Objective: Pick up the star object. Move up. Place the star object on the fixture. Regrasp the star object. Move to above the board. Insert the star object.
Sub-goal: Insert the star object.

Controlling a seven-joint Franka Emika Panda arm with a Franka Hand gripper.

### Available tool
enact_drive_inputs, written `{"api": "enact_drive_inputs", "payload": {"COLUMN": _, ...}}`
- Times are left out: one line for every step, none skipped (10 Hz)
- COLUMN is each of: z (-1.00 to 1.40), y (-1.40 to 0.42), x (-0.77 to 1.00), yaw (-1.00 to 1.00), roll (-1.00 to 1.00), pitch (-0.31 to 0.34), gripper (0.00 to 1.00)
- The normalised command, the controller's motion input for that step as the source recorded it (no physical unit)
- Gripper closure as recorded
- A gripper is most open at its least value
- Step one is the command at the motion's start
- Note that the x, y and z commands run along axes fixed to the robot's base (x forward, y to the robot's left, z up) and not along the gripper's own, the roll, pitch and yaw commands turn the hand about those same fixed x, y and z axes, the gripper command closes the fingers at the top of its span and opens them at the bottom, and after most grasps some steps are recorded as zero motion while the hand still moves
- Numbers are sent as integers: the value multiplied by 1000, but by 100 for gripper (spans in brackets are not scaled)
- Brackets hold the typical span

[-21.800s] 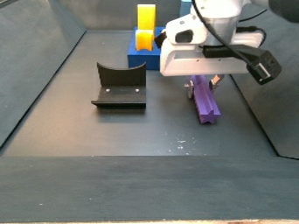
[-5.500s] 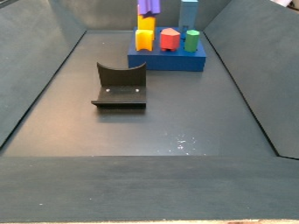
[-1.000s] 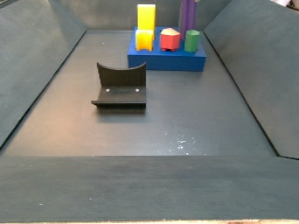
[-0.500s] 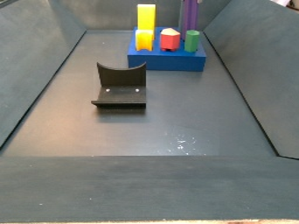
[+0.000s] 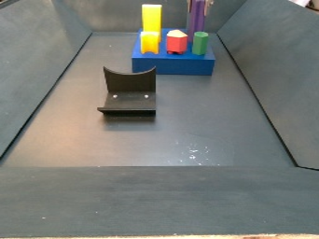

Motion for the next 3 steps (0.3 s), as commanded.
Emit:
{"api": "enact_drive_inputs", "payload": {"z": -654, "y": -74, "x": 191, "yaw": 3, "roll": 40, "pitch": -203, "gripper": 100}}
{"api": "enact_drive_inputs", "payload": {"z": -440, "y": 0, "x": 74, "yaw": 0, "roll": -63, "pitch": -250, "gripper": 100}}
{"api": "enact_drive_inputs", "payload": {"z": -66, "y": -17, "x": 17, "yaw": 0, "roll": 0, "pitch": -7, "gripper": 100}}
